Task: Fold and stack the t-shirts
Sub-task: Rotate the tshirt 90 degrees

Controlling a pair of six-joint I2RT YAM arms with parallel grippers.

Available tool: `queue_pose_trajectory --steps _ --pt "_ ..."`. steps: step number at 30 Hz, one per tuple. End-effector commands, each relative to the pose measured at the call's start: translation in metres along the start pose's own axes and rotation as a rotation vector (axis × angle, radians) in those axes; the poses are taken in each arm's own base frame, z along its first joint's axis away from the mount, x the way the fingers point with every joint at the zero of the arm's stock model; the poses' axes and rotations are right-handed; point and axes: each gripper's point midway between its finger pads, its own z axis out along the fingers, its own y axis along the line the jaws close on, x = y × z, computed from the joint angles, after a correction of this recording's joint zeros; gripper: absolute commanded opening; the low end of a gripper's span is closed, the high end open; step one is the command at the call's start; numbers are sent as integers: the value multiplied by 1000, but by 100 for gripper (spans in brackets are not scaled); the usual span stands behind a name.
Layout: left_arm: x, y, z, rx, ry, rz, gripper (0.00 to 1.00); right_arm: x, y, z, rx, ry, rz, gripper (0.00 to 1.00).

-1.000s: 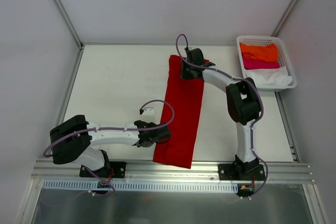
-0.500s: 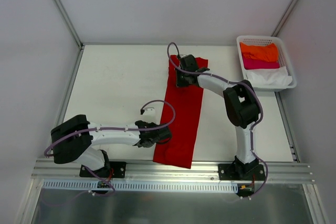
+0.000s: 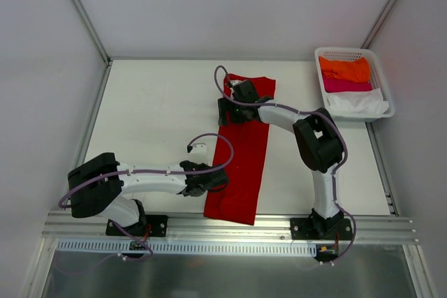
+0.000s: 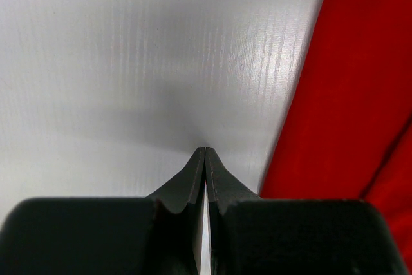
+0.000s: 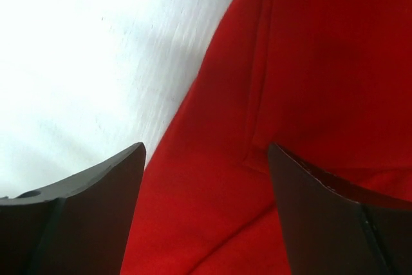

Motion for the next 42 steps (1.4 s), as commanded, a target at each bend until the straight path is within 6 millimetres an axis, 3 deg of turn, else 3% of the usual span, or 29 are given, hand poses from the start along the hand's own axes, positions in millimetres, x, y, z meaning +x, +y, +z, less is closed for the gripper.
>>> queue_pose_trajectory --steps 1,3,4,5,6,7,9,10,11,12,13,15,16,19,20,22,23,24,26,27,33,34,35,36,37,38,42 --pt "8 6 -1 -10 19 -4 0 -39 30 -53 -97 -158 -49 81" --pt "8 7 -2 -6 16 -10 0 -35 33 -75 -105 -166 -56 81" --pt "7 7 -3 -2 16 -13 0 -45 42 -103 -116 -213 -66 81" --pt "7 7 -4 5 17 -15 0 -45 40 -115 -88 -224 -67 80" --pt "8 7 -5 12 21 -15 0 -30 37 -125 -71 -193 -71 80" --pt "8 7 -6 17 21 -18 0 -32 47 -152 -84 -233 -93 80" --pt "8 10 -9 32 18 -28 0 -16 44 -171 -32 -244 -103 80" --pt "10 11 -11 41 22 -31 0 8 49 -173 -34 -210 -119 80" --pt "11 14 -11 47 25 -39 0 8 44 -192 11 -264 -107 80" --pt "13 16 -12 50 31 -39 0 22 42 -195 27 -246 -68 80" --pt "15 15 -14 61 41 -48 0 49 39 -190 39 -202 -65 80" --pt "23 18 -14 66 55 -47 0 69 39 -196 39 -210 -16 80" --pt "27 16 -16 74 59 -39 0 97 39 -189 46 -168 -32 80" --pt "38 17 -15 69 81 -30 0 131 46 -188 63 -154 -19 80" --pt "43 15 -17 73 88 -18 0 148 37 -184 100 -139 -18 80" --pt "47 14 -18 78 90 -17 0 171 50 -185 74 -125 -3 80" --pt "52 12 -21 91 93 -7 0 182 43 -183 113 -124 -1 80" --pt "54 12 -22 95 96 -9 0 194 49 -185 103 -116 -20 80" --pt "59 13 -25 109 104 -28 0 211 43 -187 143 -115 14 80" --pt "64 12 -28 126 112 -20 0 220 50 -192 125 -113 -1 80" --pt "82 14 -44 219 141 -56 0 251 48 -218 158 -149 41 81" --pt "81 12 -49 249 142 -71 4 255 39 -222 194 -154 23 81" --pt "85 11 -52 266 148 -76 24 263 45 -226 176 -156 51 81" --pt "88 13 -53 275 148 -75 32 265 44 -228 184 -169 54 81" --pt "88 12 -56 296 149 -85 33 273 38 -229 217 -156 34 81" --pt "90 11 -58 306 152 -91 45 279 43 -231 208 -157 53 81" --pt "97 14 -60 324 147 -84 72 297 43 -227 261 -147 40 85"
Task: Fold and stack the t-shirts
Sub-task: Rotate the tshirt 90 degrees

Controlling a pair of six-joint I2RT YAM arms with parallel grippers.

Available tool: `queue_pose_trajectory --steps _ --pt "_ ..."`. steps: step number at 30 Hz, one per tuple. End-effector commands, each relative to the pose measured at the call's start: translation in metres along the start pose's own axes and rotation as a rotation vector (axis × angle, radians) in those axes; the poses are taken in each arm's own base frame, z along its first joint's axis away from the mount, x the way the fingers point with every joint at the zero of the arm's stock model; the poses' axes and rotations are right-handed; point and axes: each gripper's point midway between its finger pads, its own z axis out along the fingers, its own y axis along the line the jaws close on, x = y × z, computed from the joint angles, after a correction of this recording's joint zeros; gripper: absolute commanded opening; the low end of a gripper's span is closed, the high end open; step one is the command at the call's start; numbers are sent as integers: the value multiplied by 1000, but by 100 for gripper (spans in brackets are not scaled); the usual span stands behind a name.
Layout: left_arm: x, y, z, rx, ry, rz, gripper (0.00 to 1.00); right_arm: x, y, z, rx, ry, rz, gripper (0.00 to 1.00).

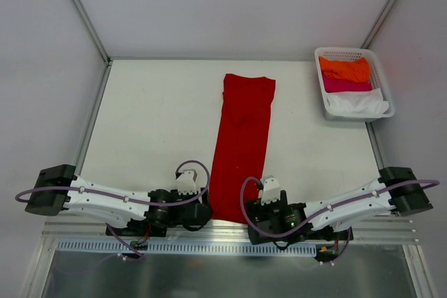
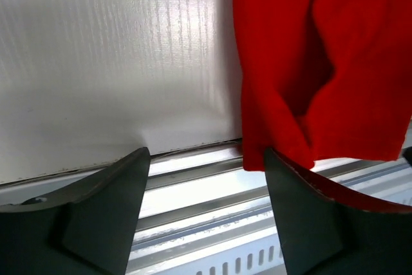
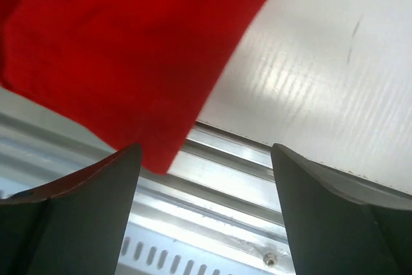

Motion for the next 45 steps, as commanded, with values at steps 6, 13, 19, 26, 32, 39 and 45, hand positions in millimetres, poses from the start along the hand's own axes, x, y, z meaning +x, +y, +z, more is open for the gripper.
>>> queue_pose_trajectory --steps 6,13,19,26,32,39,45 --pt "17 22 -2 -12 11 -18 73 9 1 6 28 -82 151 88" --pt "24 16 -12 41 40 -34 55 4 -16 0 38 -109 169 88" --pt "14 -14 -40 68 19 36 55 0 -15 -1 36 -124 169 88" --pt "-4 -30 -58 132 -60 29 59 11 -10 10 -2 -119 206 88" --pt "0 12 -35 80 -71 -51 59 10 -6 12 -36 -135 225 88" --pt "-10 30 -21 77 -153 -58 58 15 2 21 -98 -143 280 88" --pt "-23 17 -32 189 -201 -70 59 19 8 25 -110 -142 286 88"
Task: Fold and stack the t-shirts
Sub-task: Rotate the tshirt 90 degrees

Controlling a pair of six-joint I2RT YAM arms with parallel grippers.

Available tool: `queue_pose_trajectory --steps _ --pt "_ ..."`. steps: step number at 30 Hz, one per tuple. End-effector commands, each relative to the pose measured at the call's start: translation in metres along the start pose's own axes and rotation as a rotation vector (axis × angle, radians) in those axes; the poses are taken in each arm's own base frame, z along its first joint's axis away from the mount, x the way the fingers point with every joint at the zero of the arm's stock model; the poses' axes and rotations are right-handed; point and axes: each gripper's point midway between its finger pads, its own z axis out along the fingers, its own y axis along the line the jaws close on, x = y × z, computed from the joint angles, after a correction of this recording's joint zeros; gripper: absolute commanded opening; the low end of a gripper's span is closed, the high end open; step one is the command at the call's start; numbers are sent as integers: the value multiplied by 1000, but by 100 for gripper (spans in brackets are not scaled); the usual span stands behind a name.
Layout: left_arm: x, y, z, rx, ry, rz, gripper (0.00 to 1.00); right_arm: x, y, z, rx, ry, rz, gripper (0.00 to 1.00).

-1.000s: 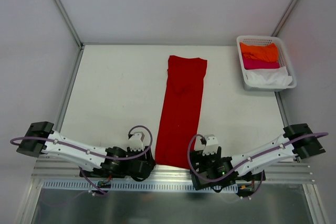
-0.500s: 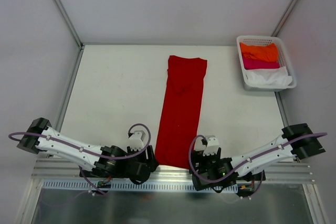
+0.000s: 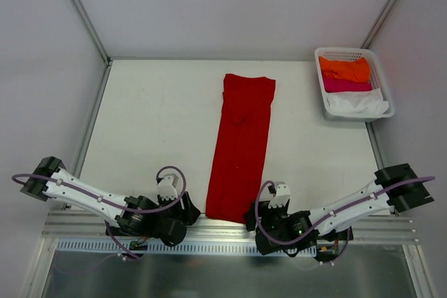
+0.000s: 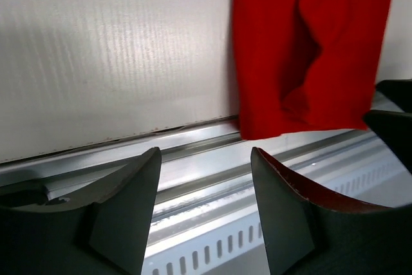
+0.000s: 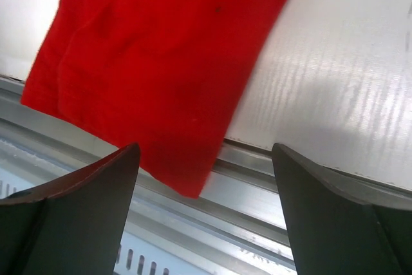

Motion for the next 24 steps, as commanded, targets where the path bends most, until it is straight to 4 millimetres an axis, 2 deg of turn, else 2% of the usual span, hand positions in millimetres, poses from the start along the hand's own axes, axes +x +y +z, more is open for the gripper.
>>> queue_pose_trajectory --steps 1,9,14,15,16,18,20,22,24 --pt "-18 -6 -1 55 -87 0 59 8 -1 7 -3 0 27 88" --pt "-21 -10 2 115 -121 -18 63 18 7 13 -33 15 54 88" --pt "-7 -15 15 206 -114 -71 64 19 9 14 -34 11 57 88" --pt "-3 -9 21 210 -113 -59 64 19 8 14 -33 11 56 88" --pt "-2 -18 20 248 -105 -94 64 18 9 14 -33 10 56 88" --pt "1 -16 25 266 -118 -67 64 19 9 14 -34 8 57 88" --pt "-1 -28 24 312 -136 -87 64 18 10 14 -37 4 57 88" --pt "-2 -27 27 319 -157 -58 64 18 10 15 -35 2 50 88" --pt "-3 -34 26 354 -170 -76 64 18 13 14 -39 3 49 88"
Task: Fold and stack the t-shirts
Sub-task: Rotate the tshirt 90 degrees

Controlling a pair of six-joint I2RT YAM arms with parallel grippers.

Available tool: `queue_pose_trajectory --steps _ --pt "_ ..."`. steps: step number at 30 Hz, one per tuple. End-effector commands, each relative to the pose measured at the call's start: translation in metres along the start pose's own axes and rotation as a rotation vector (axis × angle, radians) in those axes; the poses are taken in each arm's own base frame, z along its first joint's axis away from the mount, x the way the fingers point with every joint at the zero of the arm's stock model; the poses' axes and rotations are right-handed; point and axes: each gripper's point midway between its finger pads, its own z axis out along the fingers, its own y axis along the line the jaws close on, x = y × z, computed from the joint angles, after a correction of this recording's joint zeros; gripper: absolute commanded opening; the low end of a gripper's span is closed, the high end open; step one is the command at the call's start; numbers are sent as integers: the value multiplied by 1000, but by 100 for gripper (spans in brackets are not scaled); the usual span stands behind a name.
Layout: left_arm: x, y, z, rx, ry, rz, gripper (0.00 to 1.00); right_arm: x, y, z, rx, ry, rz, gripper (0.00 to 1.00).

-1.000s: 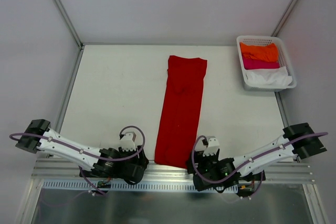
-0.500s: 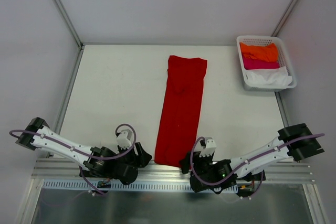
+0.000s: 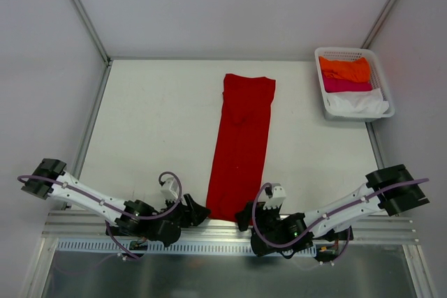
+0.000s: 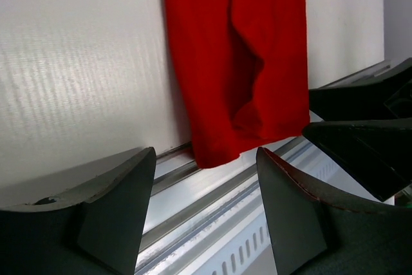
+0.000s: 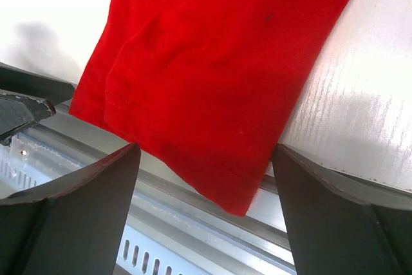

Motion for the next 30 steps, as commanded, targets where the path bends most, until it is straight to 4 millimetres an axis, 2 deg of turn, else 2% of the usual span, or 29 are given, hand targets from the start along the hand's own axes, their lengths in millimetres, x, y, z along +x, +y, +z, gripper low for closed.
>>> queue_pose_trajectory --steps 1,11,19,20,22,23,30 --pt "-4 0 8 63 -66 26 64 15 -19 2 49 55 -36 88" --pt "-5 8 13 121 -100 -25 66 15 -18 3 52 54 -41 88" --pt "5 33 17 37 -61 -31 65 16 -19 3 56 57 -38 88" --pt "5 29 16 30 -57 -32 65 16 -19 3 57 57 -39 88" --pt "8 35 17 -12 -47 -5 64 16 -18 3 53 58 -38 88" --pt "9 30 17 -13 -42 -7 64 17 -18 3 55 57 -40 88" --pt "12 36 19 -59 -37 57 63 18 -18 3 56 63 -40 88"
